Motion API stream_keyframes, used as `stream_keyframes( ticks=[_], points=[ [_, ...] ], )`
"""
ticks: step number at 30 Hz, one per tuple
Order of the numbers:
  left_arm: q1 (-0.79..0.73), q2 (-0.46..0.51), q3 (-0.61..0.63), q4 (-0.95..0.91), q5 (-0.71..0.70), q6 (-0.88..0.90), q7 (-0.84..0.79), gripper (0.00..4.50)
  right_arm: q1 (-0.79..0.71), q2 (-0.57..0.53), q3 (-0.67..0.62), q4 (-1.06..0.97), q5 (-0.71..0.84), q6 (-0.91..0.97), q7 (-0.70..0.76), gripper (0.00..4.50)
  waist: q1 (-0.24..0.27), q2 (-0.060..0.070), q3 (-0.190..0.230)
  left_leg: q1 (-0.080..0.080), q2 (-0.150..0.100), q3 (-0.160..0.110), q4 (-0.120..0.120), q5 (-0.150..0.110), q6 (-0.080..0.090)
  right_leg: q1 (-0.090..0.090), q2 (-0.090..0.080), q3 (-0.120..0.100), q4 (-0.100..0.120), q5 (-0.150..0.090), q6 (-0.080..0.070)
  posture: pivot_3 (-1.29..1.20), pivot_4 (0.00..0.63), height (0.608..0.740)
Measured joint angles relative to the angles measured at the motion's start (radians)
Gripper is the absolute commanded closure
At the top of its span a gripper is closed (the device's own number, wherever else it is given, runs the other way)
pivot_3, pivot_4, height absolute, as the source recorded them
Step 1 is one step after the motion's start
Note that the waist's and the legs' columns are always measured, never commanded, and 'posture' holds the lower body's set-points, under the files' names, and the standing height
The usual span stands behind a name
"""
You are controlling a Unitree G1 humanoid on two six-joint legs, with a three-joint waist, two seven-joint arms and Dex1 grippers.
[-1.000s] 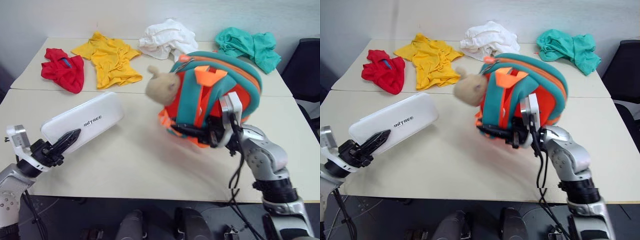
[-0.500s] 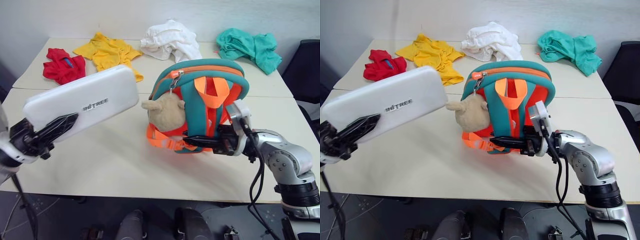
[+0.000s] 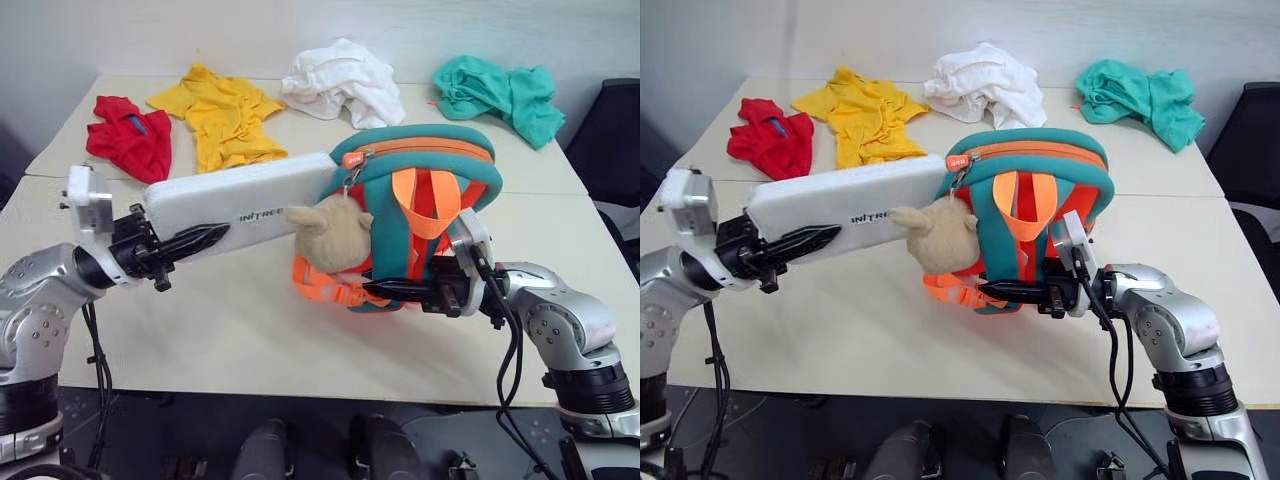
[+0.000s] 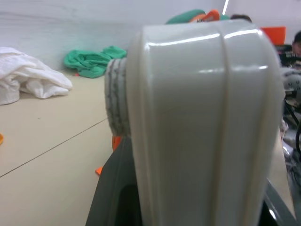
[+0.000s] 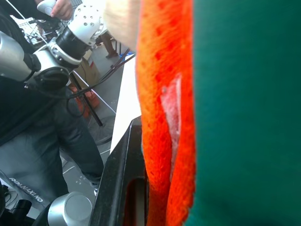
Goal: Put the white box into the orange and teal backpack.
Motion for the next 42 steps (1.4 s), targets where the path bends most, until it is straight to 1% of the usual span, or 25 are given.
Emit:
stream_keyframes(
  ticks=[3,5,11,14,18,21,23,25,28,31,32,35,38,39,42],
  points=[
    [-0.038,0.02,-0.069,0.009,0.051,-0.038,-0.091,3.27,0.0,0.006,0.001,0.003,-0.014,0.0,-0.002,3.96,0.004,0.0,0.0,0.0,0.0,0.0,0.0,0.0,0.0,0.0,0.0,0.0,0.0,0.0,0.0,0.0,0.15,0.74],
    [-0.096,0.012,-0.128,0.049,0.099,-0.068,-0.128,3.27,-0.001,0.01,0.001,0.009,-0.021,-0.002,-0.002,3.96,0.008,0.0,0.0,0.0,0.0,0.0,0.001,0.0,0.001,0.0,0.0,0.0,0.0,0.0,0.0,0.0,0.15,0.74],
    [-0.405,-0.156,-0.33,0.259,0.31,-0.106,-0.073,3.27,-0.022,0.017,0.003,0.029,-0.034,-0.018,0.011,3.96,0.026,0.0,0.0,0.0,-0.002,0.002,0.002,0.001,0.003,0.0,0.005,-0.003,0.001,0.002,0.003,0.0,0.15,0.74],
    [-0.523,-0.234,-0.406,0.361,0.4,-0.123,-0.049,3.27,-0.028,0.016,0.008,0.029,-0.038,-0.022,0.018,3.96,0.028,0.0,0.0,-0.001,-0.002,0.004,0.002,0.001,0.003,0.0,0.006,-0.005,0.0,0.002,0.004,0.0,0.15,0.74],
    [-0.618,-0.351,-0.472,0.498,0.489,-0.184,-0.043,3.27,-0.026,0.014,0.011,0.03,-0.043,-0.022,0.022,3.96,0.026,-0.001,0.0,-0.001,-0.001,0.005,0.003,0.001,0.004,-0.001,0.007,-0.005,0.0,0.002,0.004,0.0,0.15,0.74],
    [-0.671,-0.438,-0.487,0.604,0.53,-0.227,-0.038,3.27,-0.026,0.012,0.01,0.029,-0.044,-0.022,0.021,3.96,0.027,-0.001,0.0,-0.001,0.0,0.005,0.004,0.001,0.004,-0.001,0.008,-0.005,0.001,0.002,0.004,0.0,0.15,0.74],
    [-0.701,-0.505,-0.485,0.688,0.552,-0.263,-0.021,2.55,-0.025,0.011,0.01,0.029,-0.044,-0.023,0.019,3.96,0.028,-0.001,0.001,-0.001,-0.001,0.005,0.005,0.001,0.004,-0.001,0.007,-0.005,0.001,0.002,0.004,0.0,0.15,0.74],
    [-0.705,-0.534,-0.483,0.722,0.563,-0.295,-0.017,1.95,-0.025,0.011,0.01,0.028,-0.044,-0.023,0.015,3.96,0.027,-0.001,0.001,-0.001,0.0,0.005,0.005,0.001,0.004,-0.001,0.007,-0.005,0.001,0.002,0.004,0.0,0.15,0.74],
    [-0.698,-0.521,-0.461,0.717,0.556,-0.285,-0.03,1.0,-0.023,0.011,0.01,0.027,-0.044,-0.024,0.003,3.96,0.022,-0.001,0.001,-0.001,0.0,0.005,0.005,0.002,0.004,-0.001,0.007,-0.005,0.001,0.002,0.004,0.0,0.15,0.74],
    [-0.643,-0.442,-0.425,0.642,0.531,-0.254,-0.075,0.13,-0.021,0.011,0.01,0.024,-0.045,-0.025,-0.007,3.96,0.006,-0.001,0.001,-0.001,0.001,0.005,0.004,0.002,0.003,-0.001,0.008,-0.005,0.001,0.002,0.004,0.0,0.15,0.74],
    [-0.622,-0.412,-0.411,0.615,0.523,-0.248,-0.086,0.01,-0.019,0.011,0.01,0.022,-0.045,-0.025,-0.011,3.96,0.001,-0.001,0.001,-0.001,0.001,0.005,0.004,0.002,0.003,-0.001,0.008,-0.005,0.001,0.002,0.004,0.0,0.15,0.74],
    [-0.561,-0.312,-0.366,0.543,0.495,-0.24,-0.147,0.01,-0.015,0.011,0.006,0.021,-0.045,-0.026,-0.021,3.96,-0.004,-0.001,0.001,0.0,0.001,0.005,0.004,0.002,0.003,-0.001,0.007,-0.004,0.001,0.002,0.004,0.0,0.15,0.74],
    [-0.477,-0.17,-0.317,0.481,0.455,-0.22,-0.259,0.01,-0.011,0.012,-0.003,0.026,-0.045,-0.027,-0.028,3.96,-0.004,-0.001,0.001,0.0,0.001,0.004,0.004,0.002,0.002,-0.001,0.007,-0.004,0.001,0.002,0.004,0.0,0.15,0.74],
    [-0.461,-0.143,-0.309,0.466,0.448,-0.217,-0.289,0.01,-0.01,0.012,-0.008,0.032,-0.045,-0.028,-0.029,3.96,-0.002,-0.001,0.001,0.0,0.001,0.004,0.004,0.002,0.003,-0.001,0.007,-0.004,0.001,0.002,0.004,0.0,0.15,0.74],
    [-0.443,-0.11,-0.302,0.425,0.432,-0.217,-0.332,0.01,-0.015,0.018,-0.008,0.037,-0.053,-0.031,-0.031,3.96,0.016,-0.001,0.001,-0.003,0.0,0.001,0.008,0.001,0.004,0.0,0.001,-0.003,0.001,0.002,0.004,0.0,0.15,0.74]
  ],
)
